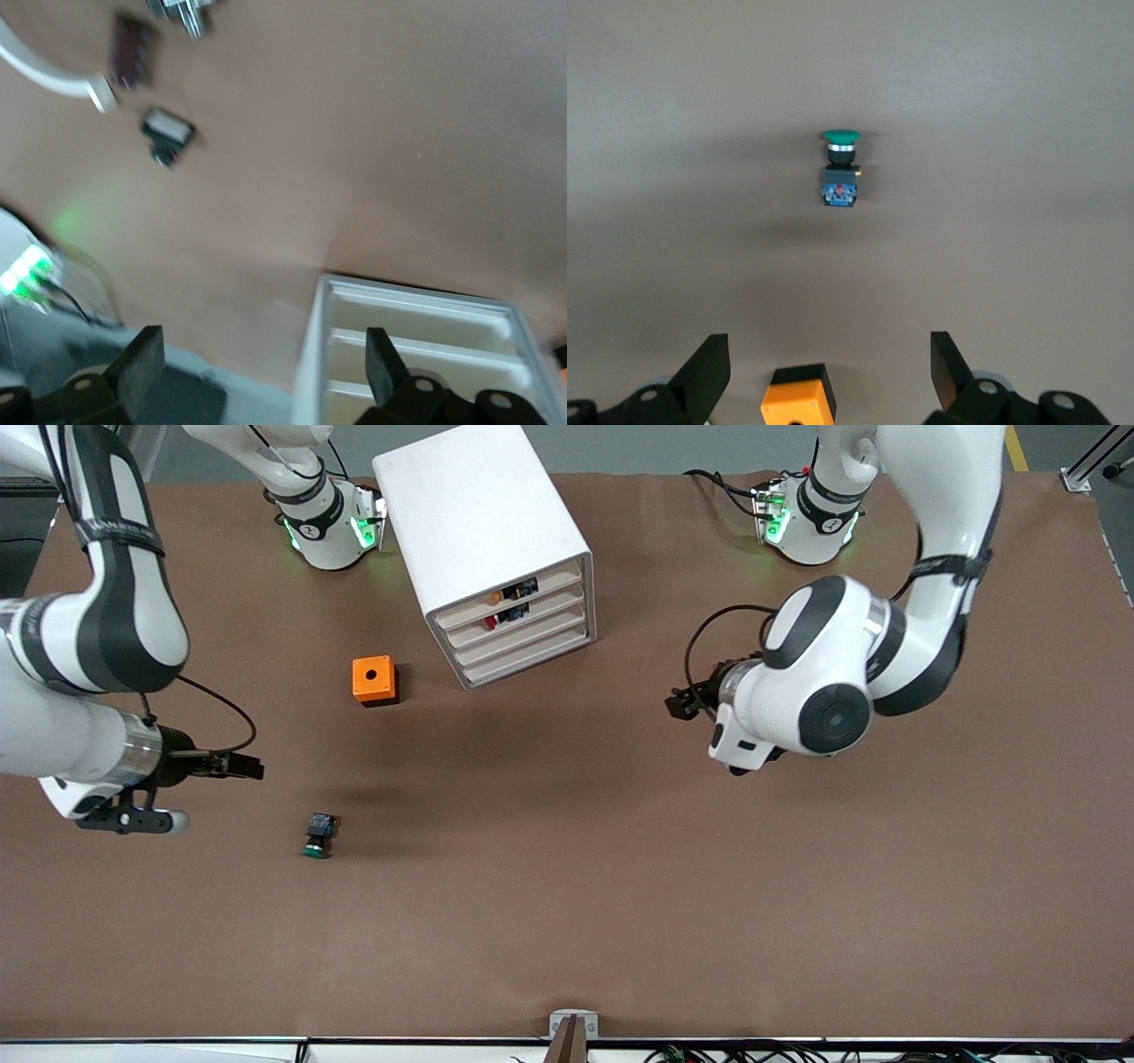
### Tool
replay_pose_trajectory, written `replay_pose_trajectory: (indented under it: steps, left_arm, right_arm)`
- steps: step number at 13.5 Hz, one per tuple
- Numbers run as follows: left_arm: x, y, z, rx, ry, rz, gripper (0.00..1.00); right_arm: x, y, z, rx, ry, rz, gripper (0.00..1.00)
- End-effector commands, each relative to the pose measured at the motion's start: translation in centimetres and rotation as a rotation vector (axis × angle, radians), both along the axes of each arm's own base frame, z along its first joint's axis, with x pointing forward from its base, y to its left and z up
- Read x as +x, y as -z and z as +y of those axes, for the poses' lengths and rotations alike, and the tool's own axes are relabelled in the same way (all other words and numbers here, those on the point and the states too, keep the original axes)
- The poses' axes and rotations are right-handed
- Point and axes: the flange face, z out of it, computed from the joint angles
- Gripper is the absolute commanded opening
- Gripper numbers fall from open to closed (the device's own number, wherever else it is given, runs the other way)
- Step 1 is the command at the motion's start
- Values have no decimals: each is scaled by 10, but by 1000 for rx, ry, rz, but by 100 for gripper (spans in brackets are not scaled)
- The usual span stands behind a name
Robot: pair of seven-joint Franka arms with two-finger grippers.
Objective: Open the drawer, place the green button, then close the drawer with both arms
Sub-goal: 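Pull the drawer open with the left gripper while the right gripper grasps the button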
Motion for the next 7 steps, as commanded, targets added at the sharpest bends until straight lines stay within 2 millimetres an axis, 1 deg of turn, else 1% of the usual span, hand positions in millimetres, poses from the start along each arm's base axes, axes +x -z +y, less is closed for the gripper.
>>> replay_pose_trajectory:
  steps: [1,3,4,5,7]
  left_arm:
    - [5,35,-37,86,-158,122,100]
    - [-2,68,-64,190,-306,206,100]
    - [-1,83,-74,232,-395,239,100]
    - [-1,97,-80,264,-467,279,100]
    - [-5,134,-88,346,-626,430,100]
  right_arm:
    - [6,41,6,10,20,34,100]
    - [15,85,4,3,96,40,100]
    - [18,104,6,-4,133,40,100]
    - [20,120,12,-9,162,41,100]
    - [25,162,12,-11,198,37,100]
